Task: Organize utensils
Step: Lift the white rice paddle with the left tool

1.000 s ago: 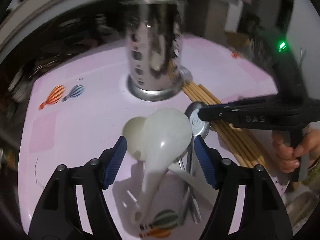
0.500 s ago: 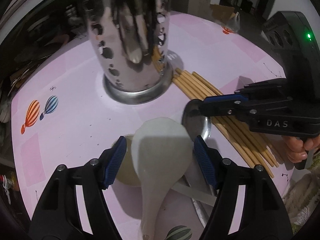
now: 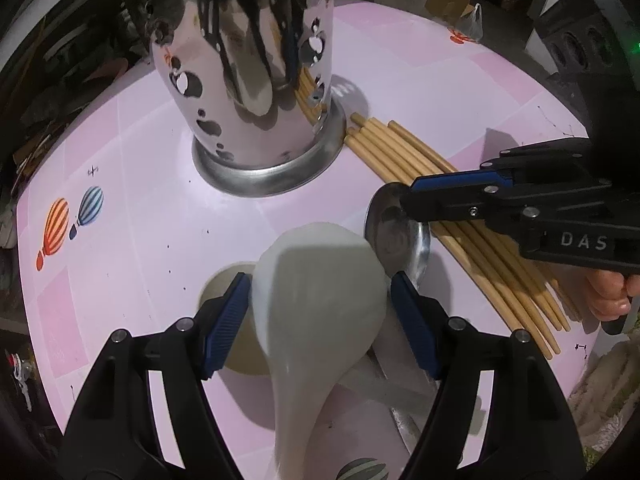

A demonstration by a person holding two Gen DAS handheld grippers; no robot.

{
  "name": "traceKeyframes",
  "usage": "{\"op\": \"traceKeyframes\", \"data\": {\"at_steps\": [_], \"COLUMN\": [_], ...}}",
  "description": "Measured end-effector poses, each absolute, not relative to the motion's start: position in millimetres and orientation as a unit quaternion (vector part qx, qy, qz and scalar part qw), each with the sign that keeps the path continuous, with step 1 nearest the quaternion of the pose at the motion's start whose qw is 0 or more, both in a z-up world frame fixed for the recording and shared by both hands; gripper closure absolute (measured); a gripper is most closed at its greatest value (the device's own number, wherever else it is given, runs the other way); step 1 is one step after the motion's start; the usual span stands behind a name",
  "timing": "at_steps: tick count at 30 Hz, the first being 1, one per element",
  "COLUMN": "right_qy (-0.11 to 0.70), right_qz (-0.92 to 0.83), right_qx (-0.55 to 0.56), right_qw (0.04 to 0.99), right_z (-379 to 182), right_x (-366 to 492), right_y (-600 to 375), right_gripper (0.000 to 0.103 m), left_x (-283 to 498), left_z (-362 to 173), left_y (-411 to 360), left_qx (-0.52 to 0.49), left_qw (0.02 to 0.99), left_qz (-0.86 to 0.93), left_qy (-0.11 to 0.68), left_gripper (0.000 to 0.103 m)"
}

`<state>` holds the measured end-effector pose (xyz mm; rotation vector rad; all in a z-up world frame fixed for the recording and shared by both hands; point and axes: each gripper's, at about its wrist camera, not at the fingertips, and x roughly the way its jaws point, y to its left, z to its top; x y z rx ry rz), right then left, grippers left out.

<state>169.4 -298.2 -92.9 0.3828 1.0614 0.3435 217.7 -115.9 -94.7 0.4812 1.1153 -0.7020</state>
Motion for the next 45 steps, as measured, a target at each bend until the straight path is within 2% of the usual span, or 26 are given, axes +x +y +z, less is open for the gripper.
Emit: {"op": "traceKeyframes", "data": {"at_steps": [16,29,33,45], "right_qy": [0.500,0.498,0.499,0.500], "right_qz": [0.162,0.162,0.161,0.157], "right_qx": [0.182,0.187,0.187,0.188], "right_qw": [0.831,0.831,0.831,0.831], "right_z": [-92.4,-93.4,-93.5,-93.3], "right_x": [170.0,169.5,169.0,167.9], "right_y": [-296.4,-301.7,-302.5,-306.5], "right_gripper": [0.094,0.094,0.094,0.094], "left_x": [227.8,248.2,249.1,240.4], "left_z": [-89.1,-69.2,-64.9,-79.4], "left_y": [-104.5,-88.7,-88.6,-93.4], "left_qx": [0.214,0.196,0.194,0.197], "left_qw": [0.774,0.790,0.792,0.785], "left_qz": [-0.297,-0.313,-0.320,-0.305], "left_qy": [0.516,0.489,0.483,0.502], "left_gripper": [0.031,0.027,0.021,0.021]}}
